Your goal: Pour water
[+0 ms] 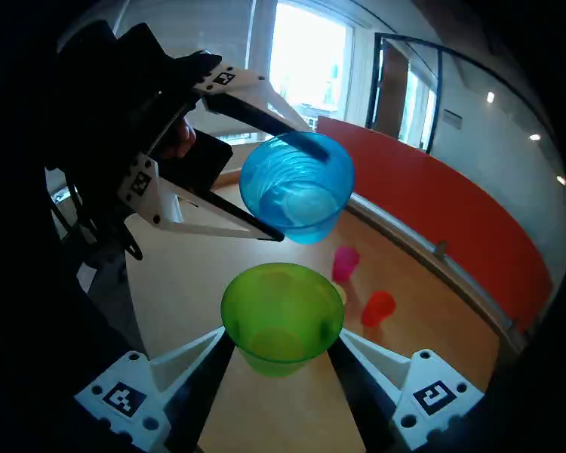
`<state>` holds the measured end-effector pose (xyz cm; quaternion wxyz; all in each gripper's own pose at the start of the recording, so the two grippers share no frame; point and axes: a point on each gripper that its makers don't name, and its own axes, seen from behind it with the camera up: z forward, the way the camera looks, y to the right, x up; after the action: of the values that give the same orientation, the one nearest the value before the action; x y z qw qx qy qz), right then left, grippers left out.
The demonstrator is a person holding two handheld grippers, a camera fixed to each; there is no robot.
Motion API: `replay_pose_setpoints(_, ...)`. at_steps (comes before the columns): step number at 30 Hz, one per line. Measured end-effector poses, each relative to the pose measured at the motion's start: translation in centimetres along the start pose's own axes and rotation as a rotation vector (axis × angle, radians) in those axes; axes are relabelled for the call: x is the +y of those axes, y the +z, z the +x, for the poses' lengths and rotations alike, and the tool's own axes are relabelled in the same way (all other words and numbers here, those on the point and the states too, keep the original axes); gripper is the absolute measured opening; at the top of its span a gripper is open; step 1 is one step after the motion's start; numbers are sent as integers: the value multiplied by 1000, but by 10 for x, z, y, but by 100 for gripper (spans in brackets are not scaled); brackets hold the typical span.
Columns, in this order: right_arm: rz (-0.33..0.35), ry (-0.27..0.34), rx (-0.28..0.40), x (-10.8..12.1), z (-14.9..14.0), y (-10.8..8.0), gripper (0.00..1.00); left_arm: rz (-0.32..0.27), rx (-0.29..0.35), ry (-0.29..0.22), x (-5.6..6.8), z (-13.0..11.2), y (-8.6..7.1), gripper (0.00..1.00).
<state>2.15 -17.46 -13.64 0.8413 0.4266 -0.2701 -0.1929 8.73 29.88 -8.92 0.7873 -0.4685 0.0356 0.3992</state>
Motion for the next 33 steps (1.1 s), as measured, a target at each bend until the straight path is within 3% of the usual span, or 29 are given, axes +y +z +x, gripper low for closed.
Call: replay_pose_setpoints(33,7,-9,15,9,6,8,86,19,15,196,-8,9,15,85)
